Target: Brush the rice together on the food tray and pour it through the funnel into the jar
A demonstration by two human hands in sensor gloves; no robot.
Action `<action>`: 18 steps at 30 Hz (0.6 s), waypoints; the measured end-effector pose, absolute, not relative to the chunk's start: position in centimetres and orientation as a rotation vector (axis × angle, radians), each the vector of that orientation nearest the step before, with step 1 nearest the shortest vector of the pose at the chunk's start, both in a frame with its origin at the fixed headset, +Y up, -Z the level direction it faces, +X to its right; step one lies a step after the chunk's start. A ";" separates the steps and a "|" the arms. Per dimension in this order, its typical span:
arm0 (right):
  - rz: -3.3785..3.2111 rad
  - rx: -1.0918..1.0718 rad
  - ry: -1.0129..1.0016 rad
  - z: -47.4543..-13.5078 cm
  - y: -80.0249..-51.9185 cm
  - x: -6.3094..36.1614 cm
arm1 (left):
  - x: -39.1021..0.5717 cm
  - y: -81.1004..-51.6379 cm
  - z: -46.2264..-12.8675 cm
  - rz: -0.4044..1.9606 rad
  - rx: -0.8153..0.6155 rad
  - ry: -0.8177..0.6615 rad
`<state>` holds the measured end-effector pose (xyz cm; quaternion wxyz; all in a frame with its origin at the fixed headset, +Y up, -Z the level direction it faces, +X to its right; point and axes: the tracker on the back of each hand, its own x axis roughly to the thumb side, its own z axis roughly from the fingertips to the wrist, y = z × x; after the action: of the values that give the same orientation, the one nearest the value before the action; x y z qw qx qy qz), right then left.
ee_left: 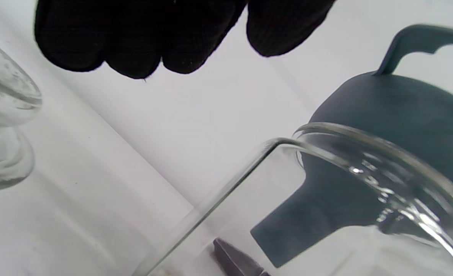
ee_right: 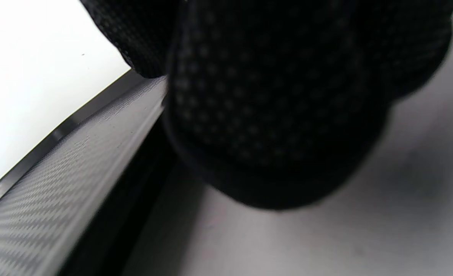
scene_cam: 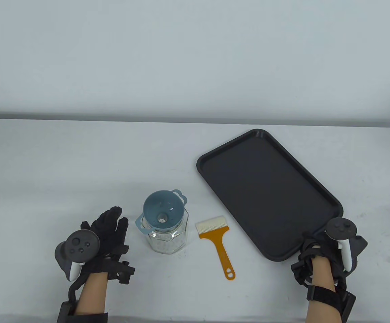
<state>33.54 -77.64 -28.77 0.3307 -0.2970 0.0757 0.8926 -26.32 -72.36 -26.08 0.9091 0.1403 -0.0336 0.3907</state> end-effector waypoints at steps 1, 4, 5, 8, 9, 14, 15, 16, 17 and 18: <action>2.337 -0.774 0.196 -28.7 -77.6 33.5 | -26.3 -72.4 -26.1 0.807 0.290 -0.069; 2.384 -0.771 0.176 -28.6 -77.1 33.3 | -26.4 -72.4 -26.1 0.811 0.288 -0.068; 2.405 -0.768 0.162 -28.6 -76.9 33.3 | -26.4 -72.4 -26.1 0.811 0.288 -0.067; 2.494 -0.722 0.083 -28.7 -75.6 32.6 | -26.5 -72.3 -26.0 0.815 0.292 -0.065; 2.508 -0.700 0.061 -28.7 -75.1 32.4 | -26.5 -72.2 -26.0 0.818 0.295 -0.065; 2.580 -0.480 -0.161 -28.8 -72.0 29.6 | -26.7 -72.2 -25.8 0.822 0.298 -0.056; 2.581 -0.438 -0.184 -28.8 -71.6 29.0 | -26.7 -72.2 -25.8 0.821 0.298 -0.053; 2.574 -0.369 -0.213 -28.8 -71.1 28.1 | -26.8 -72.2 -25.8 0.820 0.296 -0.048; 2.555 -0.306 -0.235 -28.8 -70.7 27.2 | -26.9 -72.2 -25.7 0.819 0.297 -0.045; 2.535 -0.236 -0.252 -28.9 -70.2 26.2 | -26.9 -72.2 -25.7 0.816 0.299 -0.043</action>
<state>26.19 -70.23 -28.87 0.2874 -0.0885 -0.0945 0.9490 -26.95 -72.23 -25.68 0.9068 0.1447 -0.0208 0.3953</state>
